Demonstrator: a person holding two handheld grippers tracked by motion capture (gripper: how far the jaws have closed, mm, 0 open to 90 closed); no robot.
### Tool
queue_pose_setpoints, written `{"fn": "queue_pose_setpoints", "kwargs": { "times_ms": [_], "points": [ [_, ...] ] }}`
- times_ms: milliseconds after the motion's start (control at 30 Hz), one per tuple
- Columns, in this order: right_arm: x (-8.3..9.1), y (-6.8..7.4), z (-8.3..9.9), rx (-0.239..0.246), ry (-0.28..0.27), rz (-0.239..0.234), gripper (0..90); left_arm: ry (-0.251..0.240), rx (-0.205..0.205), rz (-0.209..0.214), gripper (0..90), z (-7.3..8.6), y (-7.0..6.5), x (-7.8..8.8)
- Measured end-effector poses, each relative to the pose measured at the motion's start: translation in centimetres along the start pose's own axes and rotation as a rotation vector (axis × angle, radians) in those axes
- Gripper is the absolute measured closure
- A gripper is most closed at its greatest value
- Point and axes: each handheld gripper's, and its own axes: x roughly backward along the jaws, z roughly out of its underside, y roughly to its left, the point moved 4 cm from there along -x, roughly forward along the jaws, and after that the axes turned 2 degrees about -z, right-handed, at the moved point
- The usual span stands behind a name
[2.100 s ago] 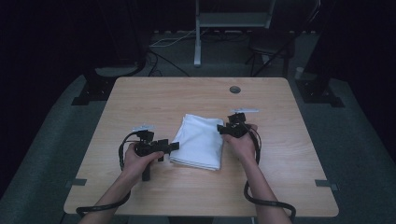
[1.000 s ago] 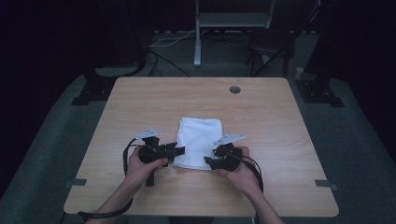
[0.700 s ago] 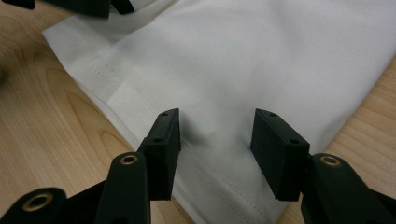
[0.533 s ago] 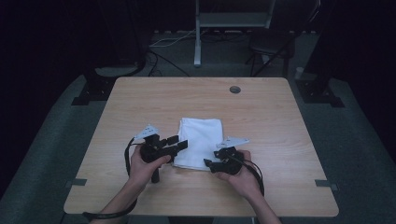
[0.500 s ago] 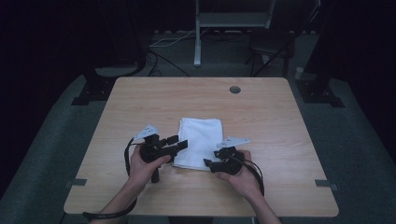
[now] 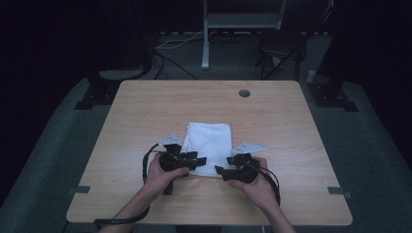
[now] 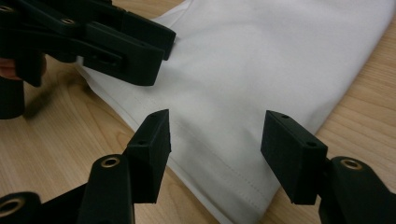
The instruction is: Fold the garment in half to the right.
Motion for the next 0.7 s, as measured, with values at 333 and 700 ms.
{"fn": "queue_pose_setpoints", "kwargs": {
  "times_ms": [333,700],
  "points": [
    [0.0,-0.1,0.1,0.002,-0.003,0.003,41.1,-0.007,0.016,-0.071,47.6,0.9,1.2,1.4],
    [-0.4,-0.2,0.3,-0.005,0.006,0.0,39.0,-0.067,0.018,-0.055,39.8,1.2,0.9,2.9]
  ]
}}
